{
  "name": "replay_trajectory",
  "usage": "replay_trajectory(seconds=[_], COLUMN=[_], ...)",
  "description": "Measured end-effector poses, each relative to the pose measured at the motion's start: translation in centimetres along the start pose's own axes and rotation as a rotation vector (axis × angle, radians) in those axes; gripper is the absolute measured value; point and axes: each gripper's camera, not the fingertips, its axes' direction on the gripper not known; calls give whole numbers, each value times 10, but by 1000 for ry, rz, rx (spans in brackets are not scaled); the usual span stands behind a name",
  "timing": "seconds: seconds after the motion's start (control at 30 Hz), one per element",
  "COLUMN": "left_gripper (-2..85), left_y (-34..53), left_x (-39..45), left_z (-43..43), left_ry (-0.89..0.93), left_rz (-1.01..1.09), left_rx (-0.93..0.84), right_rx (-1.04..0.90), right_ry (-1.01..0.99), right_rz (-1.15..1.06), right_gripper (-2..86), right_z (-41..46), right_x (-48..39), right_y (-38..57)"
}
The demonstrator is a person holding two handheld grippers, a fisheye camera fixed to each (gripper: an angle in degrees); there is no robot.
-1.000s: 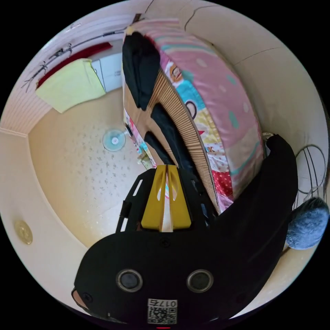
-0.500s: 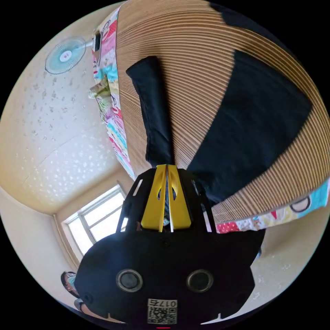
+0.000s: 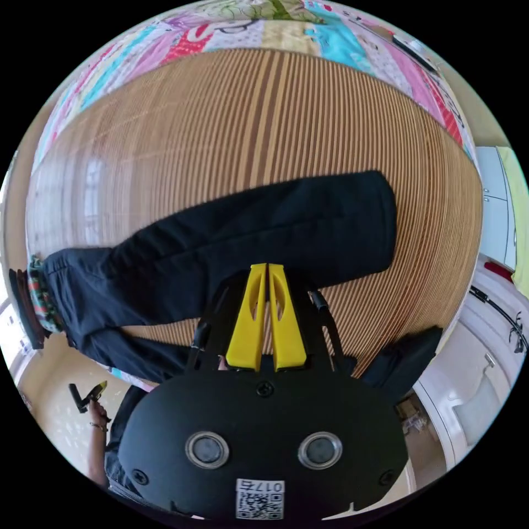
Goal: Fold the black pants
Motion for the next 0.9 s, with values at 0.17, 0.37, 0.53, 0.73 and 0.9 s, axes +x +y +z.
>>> replay_trajectory(seconds=[0.17, 0.37, 0.53, 0.73, 0.9], left_gripper=[85, 107, 119, 136, 139], left_y=[-5, -6, -12, -32, -48], left_x=[14, 14, -4, -43, -60], left_z=[11, 10, -11, -38, -37], left_ry=[78, 19, 107, 247, 271], left_rz=[25, 55, 18, -126, -199], left_rx=[-12, -40, 62, 264, 353], right_rx=[41, -61, -24, 222, 272], right_ry=[53, 35, -275, -824, -1114], right_rz=[-153, -152, 169, 550, 829], right_gripper=[4, 5, 9, 28, 68], right_z=[27, 52, 49, 78, 132], right_x=[-2, 18, 76, 136, 136], right_y=[61, 145, 219, 366, 463])
